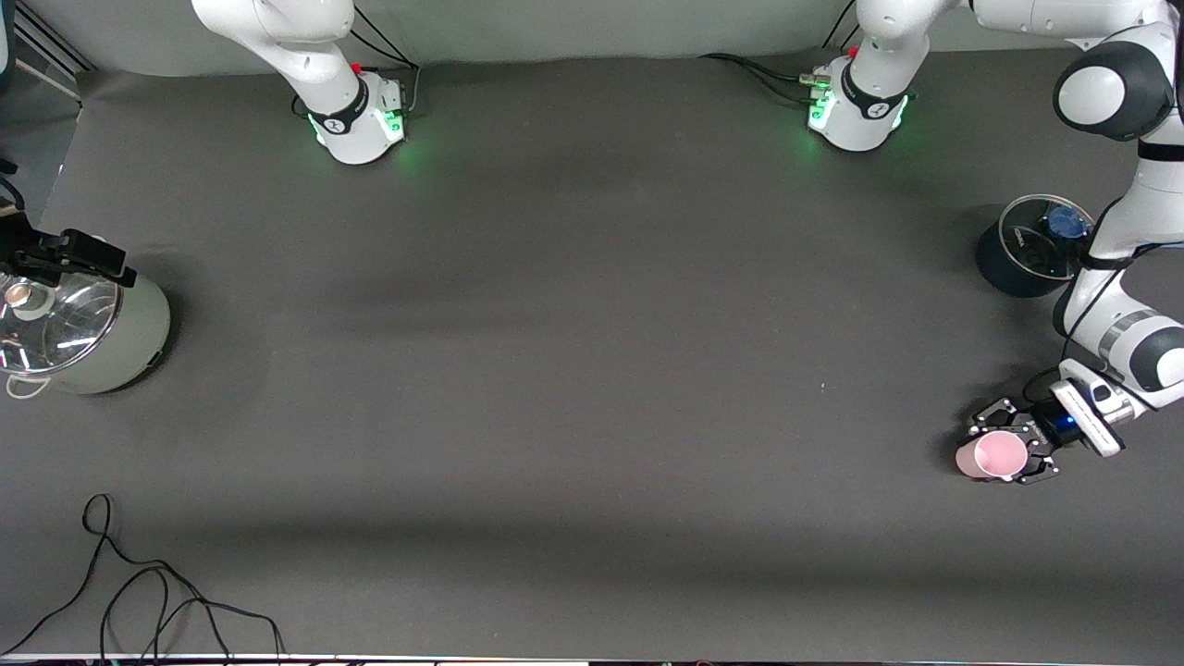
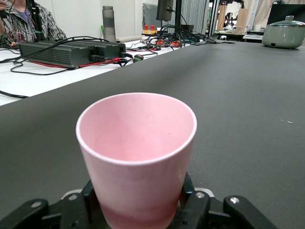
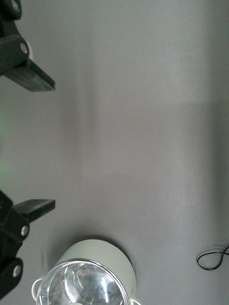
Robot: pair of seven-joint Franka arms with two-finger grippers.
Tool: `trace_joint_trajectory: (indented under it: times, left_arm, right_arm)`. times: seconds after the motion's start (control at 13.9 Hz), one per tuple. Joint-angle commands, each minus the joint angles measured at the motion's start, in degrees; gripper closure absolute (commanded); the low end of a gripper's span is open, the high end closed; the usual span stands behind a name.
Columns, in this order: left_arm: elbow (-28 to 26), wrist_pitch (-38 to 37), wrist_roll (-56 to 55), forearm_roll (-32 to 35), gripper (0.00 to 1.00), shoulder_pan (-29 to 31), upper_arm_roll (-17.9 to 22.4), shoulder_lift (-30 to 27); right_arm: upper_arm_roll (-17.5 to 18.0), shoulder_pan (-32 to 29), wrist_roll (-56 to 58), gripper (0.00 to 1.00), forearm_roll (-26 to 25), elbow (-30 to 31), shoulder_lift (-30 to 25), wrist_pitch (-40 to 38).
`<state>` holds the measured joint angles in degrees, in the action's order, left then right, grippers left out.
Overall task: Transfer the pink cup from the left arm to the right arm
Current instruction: 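Lift the pink cup with the left gripper while the right gripper approaches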
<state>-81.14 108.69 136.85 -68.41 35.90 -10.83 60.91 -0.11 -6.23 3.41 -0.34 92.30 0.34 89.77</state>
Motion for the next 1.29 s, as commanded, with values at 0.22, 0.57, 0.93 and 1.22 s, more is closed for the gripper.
trace_joint_trajectory:
  times: [0.22, 0.57, 0.93, 1.22]
  left_arm:
    - [0.5, 0.2, -5.7, -0.5, 0.52, -0.5, 0.0, -2.8]
    - [0.3, 0.0, -20.1, 3.0, 0.57, -2.6, 0.0, -10.4]
    - [-5.6, 3.2, -32.4, 2.1, 0.63, -6.4, -3.8, -20.0]
    - [-11.5, 17.1, -35.4, -2.9, 0.64, -7.6, -14.8, -25.0]
  right_arm:
    - [-0.4, 0.3, 0.3, 0.00, 0.9, -0.5, 0.0, -0.7]
    - [-0.5, 0.3, 0.4, 0.00, 0.9, -0.5, 0.0, -0.7]
    - [-0.5, 0.3, 0.4, 0.00, 0.9, -0.5, 0.1, -0.7]
    - [-0.5, 0.3, 0.4, 0.00, 0.9, -0.5, 0.0, -0.6]
